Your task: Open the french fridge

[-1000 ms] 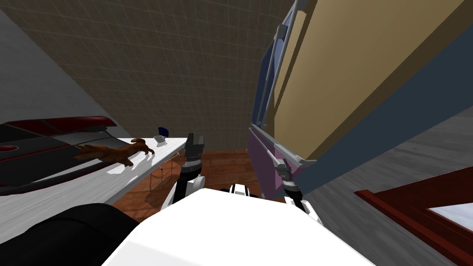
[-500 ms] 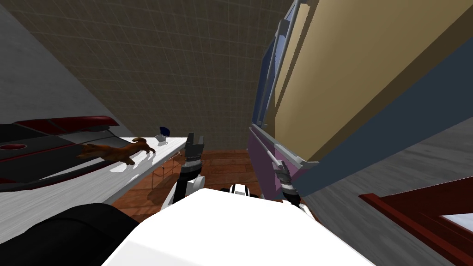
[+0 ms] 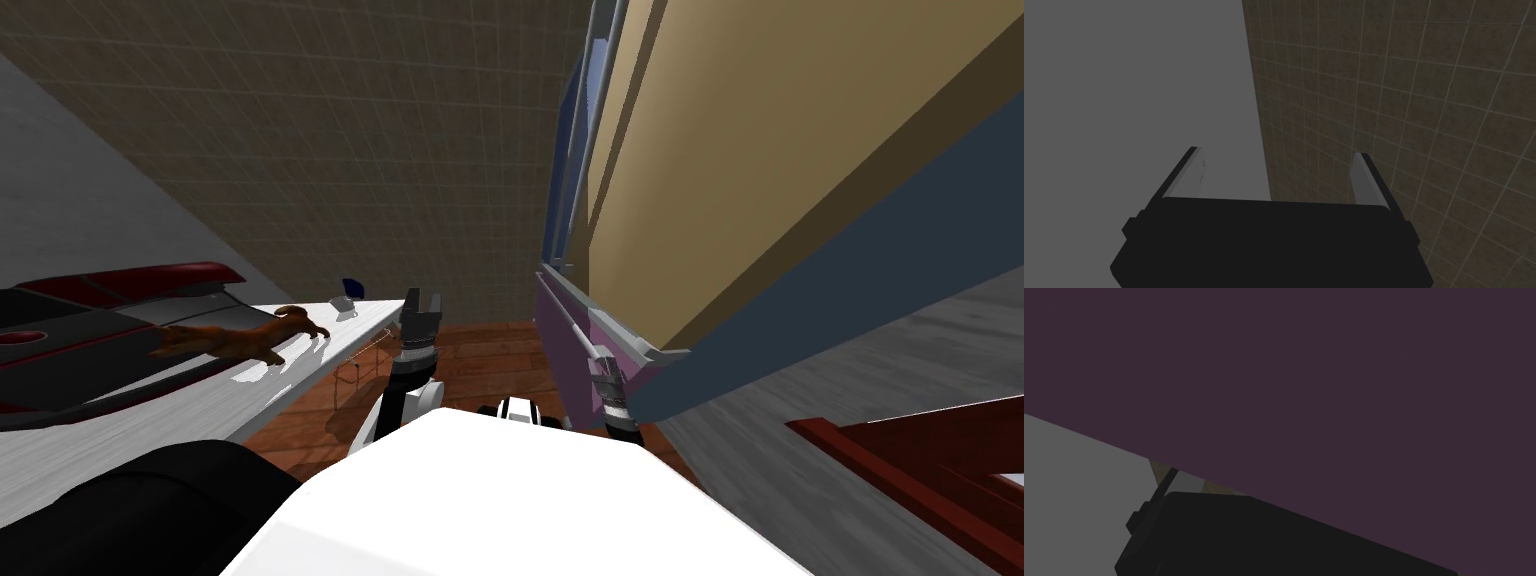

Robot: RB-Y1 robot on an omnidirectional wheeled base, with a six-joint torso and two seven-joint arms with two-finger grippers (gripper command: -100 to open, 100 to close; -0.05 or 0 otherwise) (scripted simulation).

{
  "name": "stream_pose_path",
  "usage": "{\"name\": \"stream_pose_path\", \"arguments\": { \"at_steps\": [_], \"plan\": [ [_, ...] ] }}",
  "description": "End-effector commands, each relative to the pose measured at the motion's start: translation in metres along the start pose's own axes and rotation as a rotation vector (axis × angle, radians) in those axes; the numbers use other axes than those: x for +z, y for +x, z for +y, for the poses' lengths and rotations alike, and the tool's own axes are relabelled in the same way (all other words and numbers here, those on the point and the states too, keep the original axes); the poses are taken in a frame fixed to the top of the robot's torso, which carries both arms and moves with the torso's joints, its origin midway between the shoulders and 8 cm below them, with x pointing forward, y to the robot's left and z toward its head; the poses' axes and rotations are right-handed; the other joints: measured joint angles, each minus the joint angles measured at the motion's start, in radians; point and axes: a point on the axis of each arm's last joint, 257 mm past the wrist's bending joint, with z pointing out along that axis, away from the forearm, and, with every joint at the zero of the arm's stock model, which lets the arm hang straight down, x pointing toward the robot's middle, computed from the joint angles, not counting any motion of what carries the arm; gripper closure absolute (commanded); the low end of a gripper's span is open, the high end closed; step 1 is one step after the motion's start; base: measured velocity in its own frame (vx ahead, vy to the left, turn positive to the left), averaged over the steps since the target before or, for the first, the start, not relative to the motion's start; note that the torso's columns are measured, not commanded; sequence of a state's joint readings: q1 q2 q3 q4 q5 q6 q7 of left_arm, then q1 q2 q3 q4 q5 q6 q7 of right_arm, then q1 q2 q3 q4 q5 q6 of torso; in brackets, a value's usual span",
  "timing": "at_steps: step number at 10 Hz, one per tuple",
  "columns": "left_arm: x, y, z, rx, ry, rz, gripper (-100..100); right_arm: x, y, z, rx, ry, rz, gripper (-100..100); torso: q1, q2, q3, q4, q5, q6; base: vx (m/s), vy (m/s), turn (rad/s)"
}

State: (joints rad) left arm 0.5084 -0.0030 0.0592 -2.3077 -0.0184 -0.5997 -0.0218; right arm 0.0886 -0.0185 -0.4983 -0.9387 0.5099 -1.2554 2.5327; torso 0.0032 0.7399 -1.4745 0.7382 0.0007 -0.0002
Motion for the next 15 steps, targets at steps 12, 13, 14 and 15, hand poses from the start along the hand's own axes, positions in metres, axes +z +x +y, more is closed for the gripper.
{"name": "stream_pose_path", "arguments": {
  "at_steps": [12,13,14,15],
  "plan": [
    [0.0,0.0,0.0,0.0,0.0,0.0,0,0.004,-0.011,0.006,0.003,0.006,0.028,100,-0.016,-0.008,-0.003,-0.011,-0.011,0.004,0.001,0.004,0.005],
    [0.0,0.0,0.0,0.0,0.0,0.0,0,-0.003,-0.015,0.007,0.004,0.007,0.031,100,-0.014,-0.008,-0.003,-0.011,-0.01,0.004,0.0,-0.031,-0.005],
    [0.0,0.0,0.0,0.0,0.0,0.0,0,0.009,-0.017,-0.002,-0.001,0.038,0.013,100,-0.013,-0.008,-0.003,-0.012,-0.011,0.004,-0.002,-0.011,0.005],
    [0.0,0.0,0.0,0.0,0.0,0.0,0,0.018,-0.012,-0.002,-0.001,0.028,0.012,100,-0.011,-0.009,-0.003,-0.008,-0.008,0.002,-0.012,0.118,-0.047]
  ]
}}
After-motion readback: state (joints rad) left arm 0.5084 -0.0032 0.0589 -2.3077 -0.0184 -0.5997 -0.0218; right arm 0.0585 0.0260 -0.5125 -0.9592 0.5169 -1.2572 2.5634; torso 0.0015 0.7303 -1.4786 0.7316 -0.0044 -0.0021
